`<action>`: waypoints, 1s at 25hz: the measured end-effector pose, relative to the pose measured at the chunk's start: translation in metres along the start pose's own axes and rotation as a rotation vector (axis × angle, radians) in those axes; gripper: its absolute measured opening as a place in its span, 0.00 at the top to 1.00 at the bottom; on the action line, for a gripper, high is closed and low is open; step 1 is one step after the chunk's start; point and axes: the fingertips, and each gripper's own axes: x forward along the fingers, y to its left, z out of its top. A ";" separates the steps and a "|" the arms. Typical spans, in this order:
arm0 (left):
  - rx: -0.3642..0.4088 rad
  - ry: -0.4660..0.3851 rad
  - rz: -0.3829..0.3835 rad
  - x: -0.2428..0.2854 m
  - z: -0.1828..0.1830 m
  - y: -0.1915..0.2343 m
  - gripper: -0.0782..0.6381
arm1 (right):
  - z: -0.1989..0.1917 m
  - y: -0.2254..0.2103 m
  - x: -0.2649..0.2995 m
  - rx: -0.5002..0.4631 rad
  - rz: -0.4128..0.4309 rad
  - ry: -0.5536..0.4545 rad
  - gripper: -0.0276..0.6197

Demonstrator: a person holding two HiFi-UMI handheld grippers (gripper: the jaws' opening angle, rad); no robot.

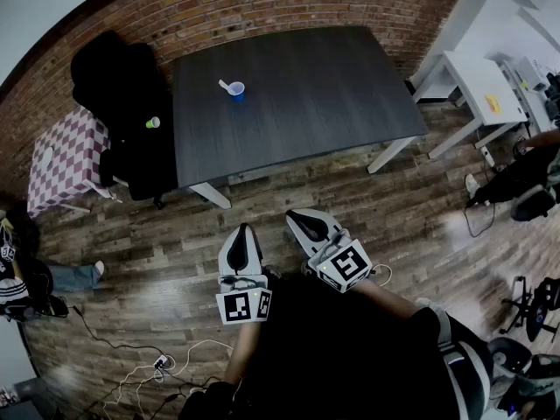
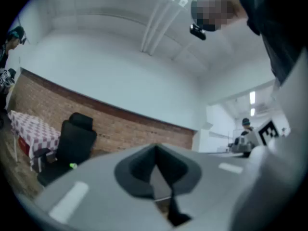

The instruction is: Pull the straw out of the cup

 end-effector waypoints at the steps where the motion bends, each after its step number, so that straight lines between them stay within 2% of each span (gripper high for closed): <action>1: 0.000 0.002 -0.001 0.000 -0.001 0.000 0.88 | 0.000 0.000 0.000 0.002 0.000 -0.002 0.95; 18: 0.006 0.011 0.012 0.009 -0.006 -0.016 0.88 | 0.003 -0.013 -0.011 0.016 0.024 -0.021 0.95; 25: 0.024 -0.001 0.057 0.011 -0.009 -0.029 0.88 | -0.006 -0.032 -0.028 0.030 0.041 -0.022 0.95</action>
